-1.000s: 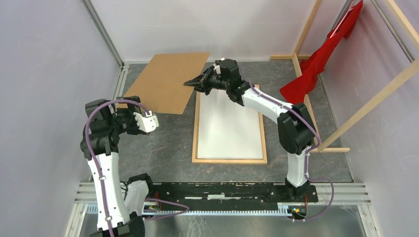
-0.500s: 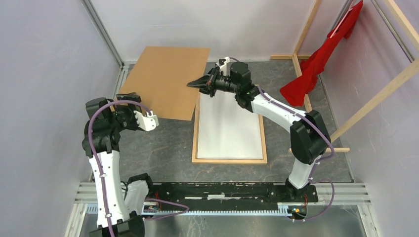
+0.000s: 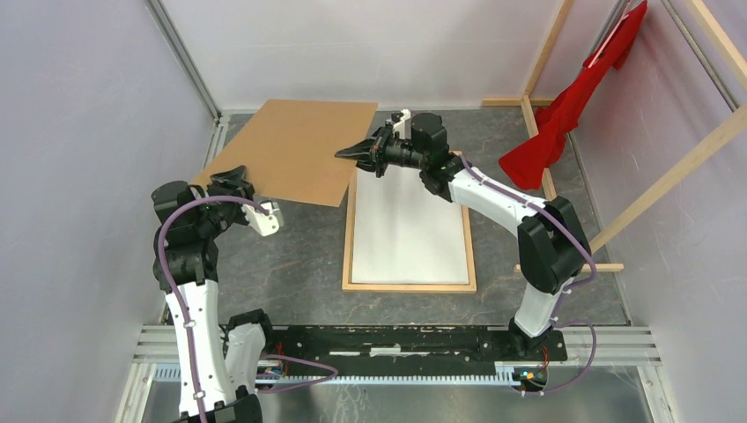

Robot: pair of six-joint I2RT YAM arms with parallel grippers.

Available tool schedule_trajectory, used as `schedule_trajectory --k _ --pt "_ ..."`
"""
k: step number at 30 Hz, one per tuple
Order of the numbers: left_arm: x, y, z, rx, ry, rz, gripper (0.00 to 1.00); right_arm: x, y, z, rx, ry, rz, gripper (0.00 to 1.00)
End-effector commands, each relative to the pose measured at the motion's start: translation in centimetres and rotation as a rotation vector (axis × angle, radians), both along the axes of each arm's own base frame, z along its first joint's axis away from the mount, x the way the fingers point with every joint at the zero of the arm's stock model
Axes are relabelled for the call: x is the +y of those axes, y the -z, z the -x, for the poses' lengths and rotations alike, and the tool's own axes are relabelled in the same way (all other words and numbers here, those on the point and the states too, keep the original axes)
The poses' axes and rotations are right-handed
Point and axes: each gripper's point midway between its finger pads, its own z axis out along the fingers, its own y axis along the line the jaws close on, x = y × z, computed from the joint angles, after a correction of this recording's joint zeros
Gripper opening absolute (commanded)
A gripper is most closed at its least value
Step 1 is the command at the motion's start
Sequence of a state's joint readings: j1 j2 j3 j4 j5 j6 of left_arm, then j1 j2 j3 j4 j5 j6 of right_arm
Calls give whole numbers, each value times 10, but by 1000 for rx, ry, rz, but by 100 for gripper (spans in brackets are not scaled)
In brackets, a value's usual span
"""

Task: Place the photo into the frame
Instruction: Turn over the photo frame item at the center of the board.

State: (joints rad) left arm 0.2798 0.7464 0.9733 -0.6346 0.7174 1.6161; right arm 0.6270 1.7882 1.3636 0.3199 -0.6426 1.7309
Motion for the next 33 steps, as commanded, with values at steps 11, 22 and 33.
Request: schedule_trajectory --k 11,22,33 --pt "-1 -46 -7 -117 0 36 2 -8 -20 27 -640 -327 180 68" --pt "-4 -59 -7 -48 11 68 2 -88 -19 -12 -1327 -171 586 80" --pt "-11 -51 -3 110 55 82 2 -103 -24 50 -2027 -109 462 90"
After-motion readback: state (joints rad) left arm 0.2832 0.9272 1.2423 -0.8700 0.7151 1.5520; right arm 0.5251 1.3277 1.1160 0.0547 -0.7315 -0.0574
